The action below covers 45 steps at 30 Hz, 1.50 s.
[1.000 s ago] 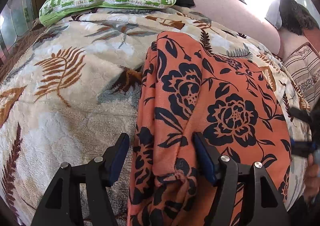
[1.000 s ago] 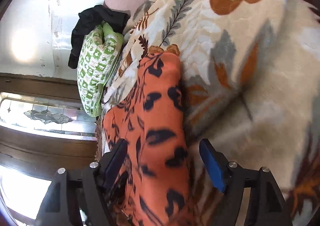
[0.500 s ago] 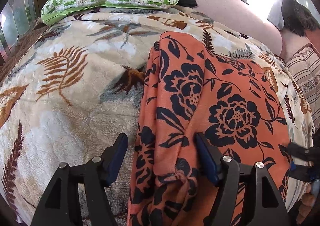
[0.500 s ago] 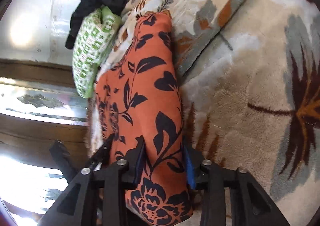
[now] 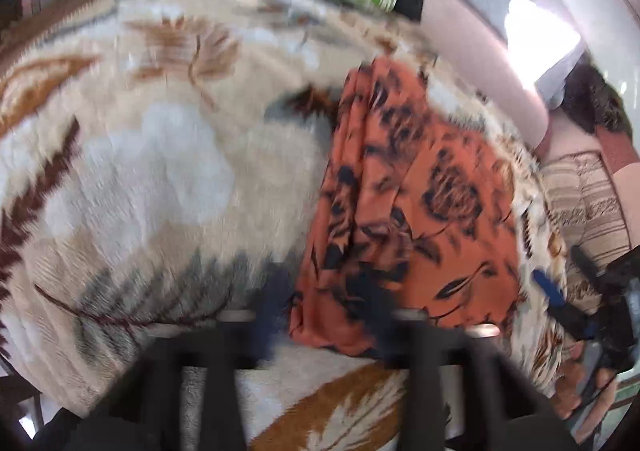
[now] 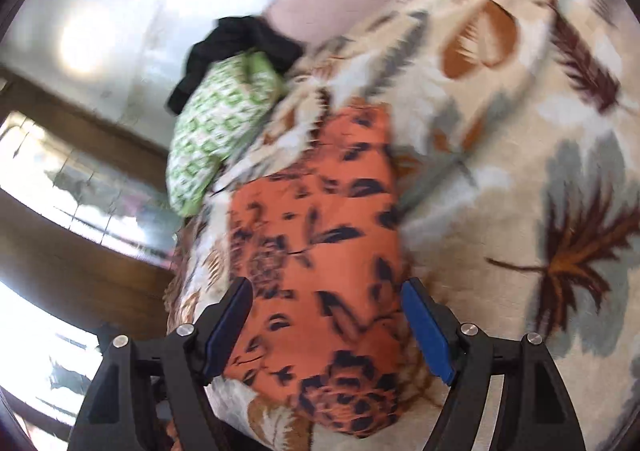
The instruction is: Fold small clothes
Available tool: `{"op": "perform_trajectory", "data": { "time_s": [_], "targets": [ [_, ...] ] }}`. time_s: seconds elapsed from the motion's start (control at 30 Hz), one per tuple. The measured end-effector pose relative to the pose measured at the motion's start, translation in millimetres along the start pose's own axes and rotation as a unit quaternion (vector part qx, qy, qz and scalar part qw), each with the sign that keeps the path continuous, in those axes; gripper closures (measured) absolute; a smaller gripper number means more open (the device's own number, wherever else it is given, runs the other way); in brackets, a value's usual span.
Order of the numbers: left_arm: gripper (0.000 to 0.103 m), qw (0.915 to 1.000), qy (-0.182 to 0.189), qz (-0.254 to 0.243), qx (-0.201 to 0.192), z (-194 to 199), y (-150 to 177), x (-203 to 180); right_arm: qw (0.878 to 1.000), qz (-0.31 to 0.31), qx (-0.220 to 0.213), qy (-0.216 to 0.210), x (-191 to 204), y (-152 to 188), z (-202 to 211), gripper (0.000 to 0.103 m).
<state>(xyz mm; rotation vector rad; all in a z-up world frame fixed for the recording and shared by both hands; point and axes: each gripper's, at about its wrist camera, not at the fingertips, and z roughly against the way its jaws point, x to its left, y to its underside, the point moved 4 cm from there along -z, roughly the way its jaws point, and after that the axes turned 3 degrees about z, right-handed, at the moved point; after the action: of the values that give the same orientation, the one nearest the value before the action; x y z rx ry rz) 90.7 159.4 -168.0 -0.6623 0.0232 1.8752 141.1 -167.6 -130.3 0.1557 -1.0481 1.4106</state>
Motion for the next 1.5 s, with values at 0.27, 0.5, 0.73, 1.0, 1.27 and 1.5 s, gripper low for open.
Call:
{"op": "perform_trajectory", "data": {
  "time_s": [0.27,0.5,0.73,1.0,1.27,1.5],
  "targets": [
    [0.083,0.9987,0.048,0.016,0.005,14.7,-8.2,-6.6,0.998,0.011,0.064,-0.019,22.3,0.3,-41.0,0.024],
    [0.041,0.9967,0.046,-0.053,-0.039,11.7,-84.6,-47.6,0.996,0.004,0.078,-0.033,18.3,7.0,-55.5,0.024],
    [0.085,0.9968,0.058,0.005,0.054,-69.7,-127.1,-23.7,0.996,-0.003,0.079,-0.05,15.7,8.6,-51.1,0.024],
    [0.072,0.9993,0.028,-0.021,-0.011,-29.2,-110.1,-38.5,0.995,-0.003,0.086,-0.051,16.4,11.6,-50.5,0.024],
    [0.047,0.987,-0.048,-0.119,-0.097,41.0,-51.7,-55.4,0.995,0.001,0.082,-0.058,32.3,30.8,-33.5,0.023],
    [0.047,0.9829,-0.077,-0.126,-0.11,61.0,-14.2,-53.2,0.991,-0.055,0.114,-0.054,13.5,48.1,-50.2,0.023]
  ]
}}
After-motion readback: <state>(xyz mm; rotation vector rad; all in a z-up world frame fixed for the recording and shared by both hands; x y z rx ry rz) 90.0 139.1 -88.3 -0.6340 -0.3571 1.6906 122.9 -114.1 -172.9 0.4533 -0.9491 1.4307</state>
